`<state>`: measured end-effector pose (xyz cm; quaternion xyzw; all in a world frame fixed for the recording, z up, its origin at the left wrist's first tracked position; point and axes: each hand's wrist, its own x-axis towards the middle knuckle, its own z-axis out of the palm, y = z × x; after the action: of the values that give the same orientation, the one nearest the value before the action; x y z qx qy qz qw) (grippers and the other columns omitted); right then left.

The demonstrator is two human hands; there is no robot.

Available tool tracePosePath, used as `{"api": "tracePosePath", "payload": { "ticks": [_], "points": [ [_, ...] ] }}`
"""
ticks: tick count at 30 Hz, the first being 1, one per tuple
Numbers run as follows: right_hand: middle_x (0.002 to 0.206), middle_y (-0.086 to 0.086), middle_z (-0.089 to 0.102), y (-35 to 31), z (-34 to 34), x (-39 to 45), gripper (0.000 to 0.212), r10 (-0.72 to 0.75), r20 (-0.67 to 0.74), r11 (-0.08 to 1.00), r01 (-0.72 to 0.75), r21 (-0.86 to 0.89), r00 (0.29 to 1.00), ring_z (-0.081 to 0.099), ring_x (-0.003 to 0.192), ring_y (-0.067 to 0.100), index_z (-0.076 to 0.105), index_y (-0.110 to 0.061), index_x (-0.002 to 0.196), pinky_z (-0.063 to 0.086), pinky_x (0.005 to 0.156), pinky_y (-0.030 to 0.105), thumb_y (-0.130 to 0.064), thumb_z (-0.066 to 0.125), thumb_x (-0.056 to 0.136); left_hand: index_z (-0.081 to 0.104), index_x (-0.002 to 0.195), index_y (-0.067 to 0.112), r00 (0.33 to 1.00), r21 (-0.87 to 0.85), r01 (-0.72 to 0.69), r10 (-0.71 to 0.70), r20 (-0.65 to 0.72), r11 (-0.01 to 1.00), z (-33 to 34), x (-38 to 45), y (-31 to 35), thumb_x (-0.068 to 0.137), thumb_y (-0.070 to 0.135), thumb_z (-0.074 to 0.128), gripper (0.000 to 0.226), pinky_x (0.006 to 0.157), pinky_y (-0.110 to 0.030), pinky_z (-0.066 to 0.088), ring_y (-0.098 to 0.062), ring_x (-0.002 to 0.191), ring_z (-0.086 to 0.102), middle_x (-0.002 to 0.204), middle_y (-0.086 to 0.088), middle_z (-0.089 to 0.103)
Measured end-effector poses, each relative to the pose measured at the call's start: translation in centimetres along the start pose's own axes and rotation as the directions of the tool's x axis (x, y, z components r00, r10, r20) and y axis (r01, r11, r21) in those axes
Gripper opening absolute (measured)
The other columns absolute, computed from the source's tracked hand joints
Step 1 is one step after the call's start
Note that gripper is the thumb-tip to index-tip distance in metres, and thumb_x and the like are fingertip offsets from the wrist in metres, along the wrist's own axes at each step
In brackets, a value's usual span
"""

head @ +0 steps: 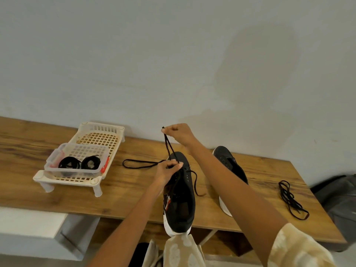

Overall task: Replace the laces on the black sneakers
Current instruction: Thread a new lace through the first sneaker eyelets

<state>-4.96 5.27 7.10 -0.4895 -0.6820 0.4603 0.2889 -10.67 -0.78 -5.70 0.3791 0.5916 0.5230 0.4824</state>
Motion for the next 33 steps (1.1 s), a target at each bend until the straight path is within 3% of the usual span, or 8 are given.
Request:
{"api": "tracePosePath", "payload": {
  "ticks": [5,10,15,20,23,27,30,33],
  "points": [
    [0.091,0.003,0.069,2.4,-0.3,-0.9,0.029,0.012,0.019,0.960,-0.006,-0.280,1.000,0.053,0.070,0.008,0.071,0.000,0.100,0.041,0.060,0.017,-0.026,0.062,0.090,0.071,0.099,0.011,0.982,-0.355,0.155,-0.184,-0.049,0.922,-0.6,-0.1,0.4,0.090,0.019,0.062,0.015,0.093,-0.029,0.044,-0.019,0.109,0.057,0.113,-0.005,0.066],
    [0.110,0.006,0.070,6.9,-1.0,-2.8,0.023,0.154,0.222,0.775,0.022,-0.631,0.963,0.062,0.097,0.016,0.072,-0.009,0.105,0.043,0.075,0.023,-0.021,0.065,0.088,0.060,0.115,0.003,0.979,-0.613,0.157,-0.204,-0.007,0.774,-2.1,-0.1,0.0,0.095,0.013,0.053,0.024,0.090,-0.029,0.048,-0.021,0.100,0.062,0.105,-0.010,0.066],
    [0.106,0.004,0.071,6.4,-1.0,-2.5,0.020,0.107,0.176,0.747,0.038,-0.663,0.979,0.063,0.098,0.016,0.073,-0.012,0.102,0.044,0.078,0.026,-0.024,0.064,0.088,0.065,0.104,0.009,0.993,-0.543,0.112,-0.111,0.034,0.833,-1.7,-0.6,-0.4,0.094,0.019,0.054,0.017,0.095,-0.028,0.046,-0.017,0.099,0.064,0.101,-0.006,0.069],
    [0.103,0.008,0.072,3.2,-0.3,-0.6,0.020,-0.033,0.100,0.891,0.074,-0.448,0.994,0.065,0.099,0.023,0.073,-0.008,0.098,0.049,0.084,0.030,-0.022,0.066,0.087,0.071,0.101,0.014,0.993,-0.216,0.069,-0.047,0.105,0.974,-1.4,-0.8,0.1,0.085,0.027,0.068,0.021,0.081,-0.018,0.044,-0.012,0.103,0.061,0.108,-0.002,0.069],
    [0.107,0.008,0.070,2.1,0.7,0.0,0.020,-0.043,0.050,0.948,0.057,-0.312,0.998,0.064,0.096,0.020,0.072,-0.006,0.101,0.047,0.083,0.028,-0.019,0.065,0.088,0.071,0.079,0.015,0.997,-0.120,0.068,-0.063,0.047,0.991,-0.9,-0.8,0.5,0.083,0.020,0.071,0.006,0.080,-0.019,0.043,-0.015,0.100,0.061,0.102,-0.001,0.069],
    [0.109,0.006,0.069,2.1,1.1,-0.2,0.022,-0.036,-0.002,0.983,0.035,-0.182,0.999,0.058,0.094,0.010,0.071,-0.007,0.104,0.043,0.084,0.022,-0.020,0.065,0.088,0.067,0.077,0.013,0.983,-0.335,0.169,-0.183,-0.011,0.927,-1.2,-0.7,1.0,0.086,0.018,0.068,0.010,0.074,-0.022,0.047,-0.016,0.092,0.062,0.091,-0.003,0.069],
    [0.109,0.005,0.069,4.0,0.5,-0.9,0.022,0.024,0.102,0.877,0.028,-0.479,0.995,0.062,0.100,0.016,0.071,-0.010,0.105,0.043,0.084,0.024,-0.022,0.064,0.088,0.067,0.091,0.009,0.978,-0.443,0.197,-0.205,0.030,0.875,-1.4,-0.9,0.9,0.092,0.016,0.058,0.011,0.065,-0.017,0.050,-0.012,0.086,0.063,0.090,-0.002,0.069],
    [0.103,0.007,0.071,6.8,-0.1,-1.7,0.022,0.137,0.216,0.758,0.038,-0.652,0.967,0.062,0.088,0.016,0.073,-0.010,0.103,0.046,0.079,0.030,-0.024,0.064,0.088,0.063,0.091,0.008,0.978,-0.598,0.181,-0.206,0.026,0.781,-1.7,-0.8,0.3,0.096,0.017,0.050,0.017,0.075,-0.024,0.052,-0.016,0.085,0.063,0.089,-0.007,0.066]
  ]
}}
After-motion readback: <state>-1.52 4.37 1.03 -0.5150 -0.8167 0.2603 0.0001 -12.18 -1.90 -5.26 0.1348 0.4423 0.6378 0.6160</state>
